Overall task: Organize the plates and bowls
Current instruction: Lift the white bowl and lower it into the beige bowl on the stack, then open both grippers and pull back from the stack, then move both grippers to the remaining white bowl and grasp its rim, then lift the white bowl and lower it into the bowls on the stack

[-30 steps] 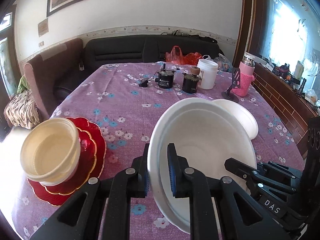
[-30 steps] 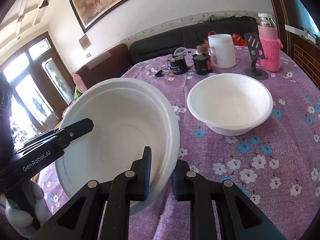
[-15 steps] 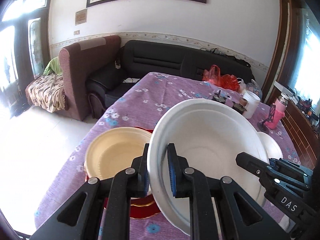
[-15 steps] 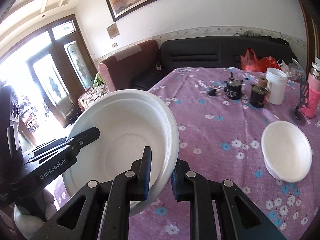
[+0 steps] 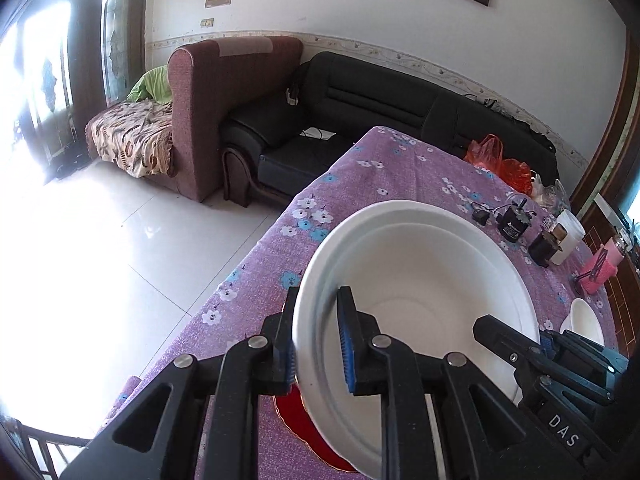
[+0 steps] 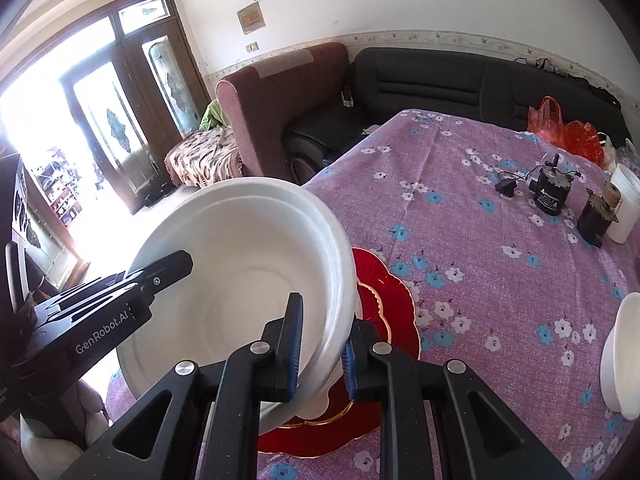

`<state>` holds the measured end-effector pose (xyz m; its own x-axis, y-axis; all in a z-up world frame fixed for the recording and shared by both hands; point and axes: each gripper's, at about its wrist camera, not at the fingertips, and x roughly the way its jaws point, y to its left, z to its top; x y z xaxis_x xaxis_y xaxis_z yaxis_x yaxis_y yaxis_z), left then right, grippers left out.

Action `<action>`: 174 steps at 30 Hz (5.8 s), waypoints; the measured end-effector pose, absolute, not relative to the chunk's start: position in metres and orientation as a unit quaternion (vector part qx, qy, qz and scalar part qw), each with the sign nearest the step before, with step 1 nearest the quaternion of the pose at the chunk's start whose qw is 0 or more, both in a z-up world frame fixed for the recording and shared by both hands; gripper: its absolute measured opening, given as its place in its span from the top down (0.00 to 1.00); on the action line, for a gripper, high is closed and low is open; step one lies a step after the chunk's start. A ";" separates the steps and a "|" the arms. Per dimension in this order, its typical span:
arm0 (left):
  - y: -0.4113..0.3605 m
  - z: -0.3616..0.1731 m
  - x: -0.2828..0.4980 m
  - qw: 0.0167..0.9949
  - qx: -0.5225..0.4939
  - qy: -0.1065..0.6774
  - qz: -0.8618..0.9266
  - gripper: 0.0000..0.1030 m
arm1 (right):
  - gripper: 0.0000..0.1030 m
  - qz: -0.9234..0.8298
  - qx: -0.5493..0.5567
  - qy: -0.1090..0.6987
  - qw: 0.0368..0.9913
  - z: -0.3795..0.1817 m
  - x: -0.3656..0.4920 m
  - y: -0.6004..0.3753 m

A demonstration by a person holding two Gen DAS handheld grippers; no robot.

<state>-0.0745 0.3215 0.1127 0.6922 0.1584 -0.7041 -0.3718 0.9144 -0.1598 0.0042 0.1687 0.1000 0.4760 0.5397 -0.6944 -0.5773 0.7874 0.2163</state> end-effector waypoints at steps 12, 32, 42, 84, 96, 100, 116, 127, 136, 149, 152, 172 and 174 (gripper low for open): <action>0.329 0.103 -0.069 0.903 -0.145 0.367 0.170 0.56 | 0.82 0.308 -0.044 0.407 0.859 0.082 0.009 0.182; 0.303 0.145 -0.135 0.936 -0.144 0.278 0.162 0.26 | 0.31 0.287 -0.018 0.344 0.894 0.106 -0.003 0.149; 0.228 0.154 -0.154 0.952 -0.049 0.248 0.171 0.14 | 0.10 0.201 0.003 0.250 0.947 0.122 -0.050 0.052; -0.011 0.053 0.095 0.876 -0.083 0.468 -0.075 0.13 | 0.31 0.032 0.177 0.391 0.903 0.036 0.058 -0.234; -0.049 0.016 0.124 0.850 -0.055 0.515 -0.099 0.82 | 0.56 0.050 0.176 0.433 0.883 0.015 0.068 -0.221; -0.053 0.017 0.121 0.855 -0.046 0.506 -0.109 0.91 | 0.63 0.052 0.174 0.437 0.881 0.011 0.069 -0.218; -0.032 0.041 0.073 0.883 -0.029 0.461 -0.086 0.93 | 0.88 0.087 0.156 0.402 0.898 0.023 0.053 -0.197; 0.034 0.077 0.007 0.915 -0.039 0.400 -0.026 0.92 | 0.88 0.174 0.097 0.353 0.914 0.050 0.017 -0.130; 0.081 0.112 -0.055 0.942 -0.020 0.334 0.027 0.92 | 0.87 0.221 0.076 0.330 0.915 0.081 -0.023 -0.076; 0.166 0.141 -0.104 0.953 -0.031 0.282 0.106 0.92 | 0.87 0.269 0.014 0.306 0.913 0.117 -0.054 0.021; 0.191 0.145 -0.109 0.952 -0.035 0.278 0.126 0.92 | 0.87 0.279 0.001 0.304 0.911 0.123 -0.052 0.049; 0.280 0.108 -0.071 0.923 -0.049 0.330 0.193 0.88 | 0.85 0.290 -0.038 0.369 0.882 0.091 -0.008 0.174; 0.286 0.106 -0.074 0.921 -0.052 0.333 0.195 0.88 | 0.85 0.290 -0.043 0.373 0.880 0.085 -0.008 0.179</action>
